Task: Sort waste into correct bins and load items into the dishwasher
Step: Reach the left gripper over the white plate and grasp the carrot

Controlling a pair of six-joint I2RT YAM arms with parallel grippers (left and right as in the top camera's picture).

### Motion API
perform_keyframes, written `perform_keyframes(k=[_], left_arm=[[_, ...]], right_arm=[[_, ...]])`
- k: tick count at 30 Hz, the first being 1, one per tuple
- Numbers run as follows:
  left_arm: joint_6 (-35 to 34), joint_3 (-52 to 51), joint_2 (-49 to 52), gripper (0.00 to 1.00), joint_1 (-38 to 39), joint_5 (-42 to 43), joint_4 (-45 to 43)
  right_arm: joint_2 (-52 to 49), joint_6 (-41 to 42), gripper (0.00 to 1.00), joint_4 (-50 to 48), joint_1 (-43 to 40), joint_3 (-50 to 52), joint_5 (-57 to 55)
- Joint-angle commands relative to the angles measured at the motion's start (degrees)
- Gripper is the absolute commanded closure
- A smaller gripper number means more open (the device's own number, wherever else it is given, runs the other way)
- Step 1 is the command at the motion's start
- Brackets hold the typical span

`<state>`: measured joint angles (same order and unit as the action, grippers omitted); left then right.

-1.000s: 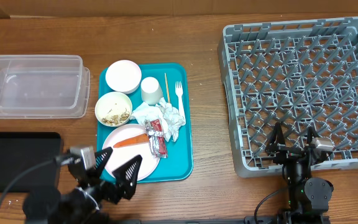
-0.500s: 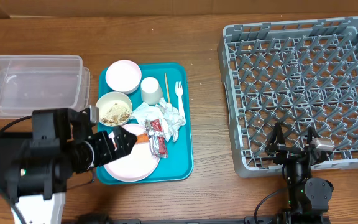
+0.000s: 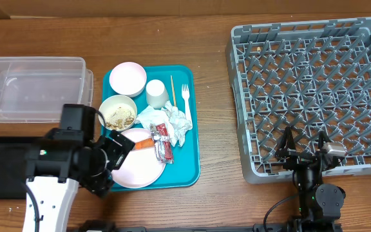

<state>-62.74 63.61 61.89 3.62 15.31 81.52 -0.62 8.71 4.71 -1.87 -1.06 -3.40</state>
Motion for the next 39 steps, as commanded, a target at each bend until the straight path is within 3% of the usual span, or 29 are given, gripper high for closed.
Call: perform_keyframes(k=[1,6,14,19,23,39], left_arm=[[-15.6,-3.1,0.0,0.00,5.0,-4.0,-3.4],[-26.8,-5.5,1.4,0.00,10.2,-7.3,-5.2],[-43.5,-5.5,7.5,0.00,11.8,-19.1,-6.3],[-43.5,-5.5,16.0,0.00,11.8,-14.2,-12.9],[-43.5,-5.5,22.2,0.00,11.8,-11.2,-13.4],[-40.9,-5.5,36.3,0.00,11.7,-14.2,-23.6]], right_arm=[[0.5,-0.4,0.00,-0.3,0.0,0.6,-0.4],[0.5,-0.4,0.00,-0.3,0.0,0.6,-0.4],[0.5,-0.4,0.00,-0.3,0.0,0.6,-0.4],[0.5,-0.4,0.00,-0.3,0.0,0.6,-0.4],[0.5,-0.4,0.00,-0.3,0.0,0.6,-0.4],[0.5,-0.4,0.00,-0.3,0.0,0.6,-0.4]])
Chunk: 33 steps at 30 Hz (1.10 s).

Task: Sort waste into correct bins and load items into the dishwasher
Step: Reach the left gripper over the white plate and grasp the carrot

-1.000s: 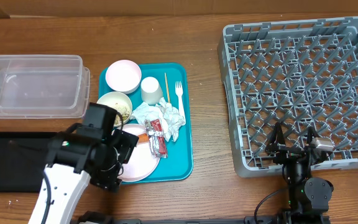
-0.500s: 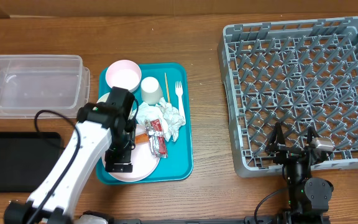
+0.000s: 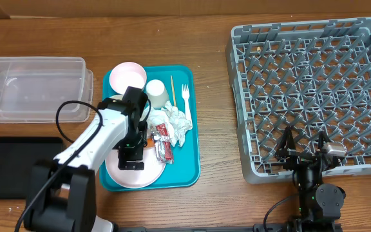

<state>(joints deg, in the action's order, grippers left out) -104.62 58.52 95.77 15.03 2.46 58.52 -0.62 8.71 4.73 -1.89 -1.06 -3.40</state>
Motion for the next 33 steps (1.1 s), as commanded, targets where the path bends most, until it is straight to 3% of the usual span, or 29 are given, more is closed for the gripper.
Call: perform_keyframes(k=[1,6,13,23,33], left_arm=[[0.9,-0.4,2.8,0.00,0.3,-1.4,-0.8],[1.4,-0.4,3.4,0.00,0.3,-1.6,-2.5],[10.2,-0.4,3.5,0.00,0.4,0.9,-1.5],[10.3,-0.8,3.5,0.00,0.3,1.6,4.7],[10.4,-1.1,3.5,0.00,0.4,2.1,-0.9]], right_arm=[[0.5,-0.4,0.00,-0.3,0.0,0.6,-0.4],[0.5,-0.4,0.00,-0.3,0.0,0.6,-0.4],[0.5,-0.4,0.00,-0.3,0.0,0.6,-0.4],[0.5,-0.4,0.00,-0.3,0.0,0.6,-0.4],[0.5,-0.4,0.00,-0.3,0.0,0.6,-0.4]])
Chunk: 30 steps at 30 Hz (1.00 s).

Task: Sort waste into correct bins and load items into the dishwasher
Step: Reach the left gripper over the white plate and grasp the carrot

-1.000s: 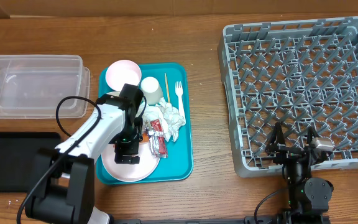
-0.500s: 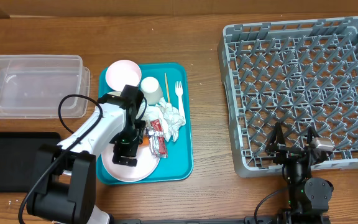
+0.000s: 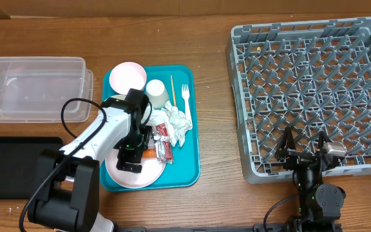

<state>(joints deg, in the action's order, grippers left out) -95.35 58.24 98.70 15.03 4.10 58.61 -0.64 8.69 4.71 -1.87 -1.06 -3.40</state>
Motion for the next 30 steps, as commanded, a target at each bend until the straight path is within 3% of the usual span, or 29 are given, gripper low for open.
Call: perform_keyframes(k=[1,20,30], left_arm=[[1.1,-1.1,0.5,0.00,0.4,0.5,-1.6],[3.7,-8.3,0.5,0.00,0.4,1.3,-13.8],[3.7,-8.3,0.5,0.03,0.3,0.0,-11.9]], right_arm=[[0.5,-0.4,0.00,-0.3,0.0,0.6,-0.4],[0.5,-0.4,0.00,-0.3,0.0,0.6,-0.4],[0.5,-0.4,0.00,-0.3,0.0,0.6,-0.4]])
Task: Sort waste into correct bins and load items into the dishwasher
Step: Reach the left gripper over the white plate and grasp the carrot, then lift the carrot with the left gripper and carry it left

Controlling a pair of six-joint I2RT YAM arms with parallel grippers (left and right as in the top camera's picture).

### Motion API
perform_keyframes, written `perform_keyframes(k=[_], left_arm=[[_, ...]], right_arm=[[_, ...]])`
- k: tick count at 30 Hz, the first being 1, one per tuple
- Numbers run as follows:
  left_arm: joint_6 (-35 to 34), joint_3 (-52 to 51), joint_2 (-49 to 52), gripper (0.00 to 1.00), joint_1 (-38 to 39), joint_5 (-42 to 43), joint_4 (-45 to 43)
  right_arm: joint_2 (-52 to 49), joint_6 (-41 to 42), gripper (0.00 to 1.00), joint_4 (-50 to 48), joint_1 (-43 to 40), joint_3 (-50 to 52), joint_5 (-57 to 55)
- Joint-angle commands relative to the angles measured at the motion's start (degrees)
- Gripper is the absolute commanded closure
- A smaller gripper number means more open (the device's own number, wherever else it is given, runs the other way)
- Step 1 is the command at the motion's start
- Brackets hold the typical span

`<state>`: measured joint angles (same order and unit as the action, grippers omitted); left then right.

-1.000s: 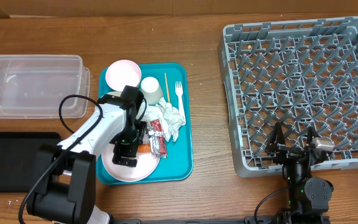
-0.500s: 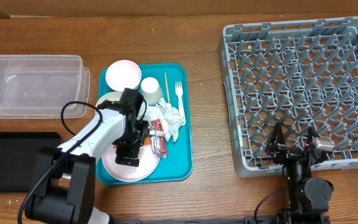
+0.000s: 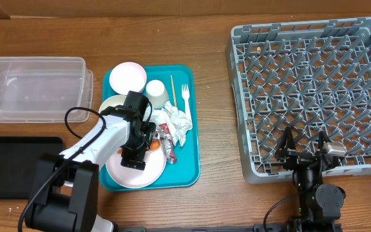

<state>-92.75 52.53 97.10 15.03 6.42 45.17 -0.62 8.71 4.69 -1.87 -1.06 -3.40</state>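
A teal tray [image 3: 189, 169] holds a pink plate [image 3: 129, 175], a pink bowl [image 3: 127, 77], a white cup [image 3: 156, 92], a chopstick [image 3: 171, 86], a white fork [image 3: 185, 96], a crumpled napkin [image 3: 180, 120] and a red wrapper [image 3: 165, 134]. A food bowl [image 3: 112, 103] is mostly hidden under my left arm. My left gripper [image 3: 149, 139] is down on the plate's right edge, against the wrapper and an orange scrap [image 3: 154, 146]; its fingers are hidden from above. My right gripper [image 3: 302, 145] stands open at the front edge of the grey dishwasher rack [image 3: 314, 90].
A clear plastic bin [image 3: 34, 87] stands at the left, behind a black flat bin [image 3: 5, 164] at the front left. The rack fills the right side of the table. Bare wood lies between the tray and the rack.
My left gripper has edged slightly right towards the wrapper. The wrapper has shifted and now lies more bunched, with its silver end pointing to the front. The right arm has not moved.
My left arm was first raised at the front left, beside the plate. Then it reached onto the tray, its gripper over the plate next to the red wrapper. It stayed there, and now it touches the wrapper, which has shifted. The right gripper stayed open by the rack.
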Motion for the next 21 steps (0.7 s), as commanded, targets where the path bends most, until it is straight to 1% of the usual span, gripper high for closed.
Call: perform_keyframes(k=[1,3,5,6,7,9,11,12,15,18,20,21], left_arm=[[1.0,-2.6,2.1,0.06,0.3,-2.3,1.7],[1.0,-2.6,2.1,0.16,0.3,-2.4,1.7],[1.0,-2.6,2.1,0.20,0.2,-2.4,1.7],[1.0,-2.6,2.1,0.25,-0.1,-2.3,1.7],[1.0,-2.6,2.1,0.28,-0.4,-2.3,1.8],[1.0,-2.6,2.1,0.40,-0.9,-2.1,2.2],[1.0,-2.6,2.1,0.46,-1.0,-1.9,2.5],[1.0,-2.6,2.1,0.51,-1.1,-1.9,2.6],[1.0,-2.6,2.1,0.58,-1.2,-1.9,2.9],[1.0,-2.6,2.1,0.63,-1.2,-1.8,2.9],[1.1,-2.6,2.1,0.65,-1.2,-1.6,3.0],[1.1,-2.6,2.1,0.64,-1.2,-1.2,3.1]], right_arm=[[0.5,-0.4,0.00,-0.3,0.0,0.6,-0.4],[0.5,-0.4,0.00,-0.3,0.0,0.6,-0.4],[0.5,-0.4,0.00,-0.3,0.0,0.6,-0.4],[0.5,-0.4,0.00,-0.3,0.0,0.6,-0.4],[0.5,-0.4,0.00,-0.3,0.0,0.6,-0.4],[0.5,-0.4,0.00,-0.3,0.0,0.6,-0.4],[0.5,-0.4,0.00,-0.3,0.0,0.6,-0.4],[0.5,-0.4,0.00,-0.3,0.0,0.6,-0.4],[0.5,-0.4,0.00,-0.3,0.0,0.6,-0.4],[0.5,-0.4,0.00,-0.3,0.0,0.6,-0.4],[0.5,-0.4,0.00,-0.3,0.0,0.6,-0.4],[0.5,-0.4,0.00,-0.3,0.0,0.6,-0.4]])
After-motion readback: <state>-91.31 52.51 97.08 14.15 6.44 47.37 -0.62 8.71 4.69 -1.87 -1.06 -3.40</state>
